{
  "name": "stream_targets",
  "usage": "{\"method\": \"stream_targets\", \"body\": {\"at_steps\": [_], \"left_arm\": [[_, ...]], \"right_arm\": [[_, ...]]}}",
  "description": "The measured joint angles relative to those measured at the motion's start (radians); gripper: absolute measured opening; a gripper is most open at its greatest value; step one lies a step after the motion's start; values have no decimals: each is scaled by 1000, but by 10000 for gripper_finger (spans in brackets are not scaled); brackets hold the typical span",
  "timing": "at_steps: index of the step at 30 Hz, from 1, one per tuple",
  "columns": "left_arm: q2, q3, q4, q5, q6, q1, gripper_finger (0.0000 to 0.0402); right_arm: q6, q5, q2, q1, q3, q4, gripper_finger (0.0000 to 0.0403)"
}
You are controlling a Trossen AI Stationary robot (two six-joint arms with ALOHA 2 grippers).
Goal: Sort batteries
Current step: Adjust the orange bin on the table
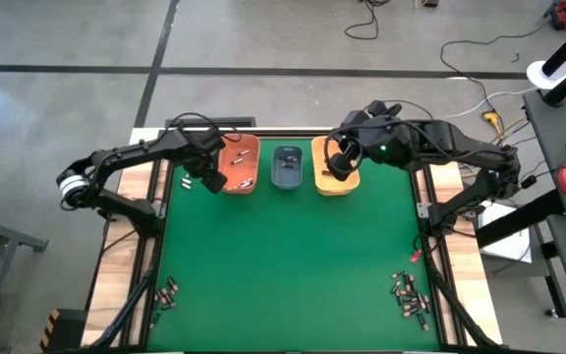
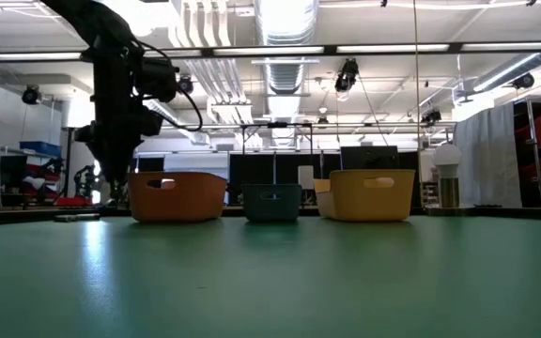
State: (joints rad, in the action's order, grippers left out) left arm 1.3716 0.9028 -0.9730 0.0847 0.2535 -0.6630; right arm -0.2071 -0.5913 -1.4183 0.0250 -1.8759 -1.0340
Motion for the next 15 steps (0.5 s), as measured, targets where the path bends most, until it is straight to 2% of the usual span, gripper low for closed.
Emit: {"method": "stream_targets", "body": {"at_steps": [15], "left_arm": [[0, 0, 11, -12, 0, 1, 149]], "right_arm": [[-3, 23, -12, 0, 0, 0, 38]]}}
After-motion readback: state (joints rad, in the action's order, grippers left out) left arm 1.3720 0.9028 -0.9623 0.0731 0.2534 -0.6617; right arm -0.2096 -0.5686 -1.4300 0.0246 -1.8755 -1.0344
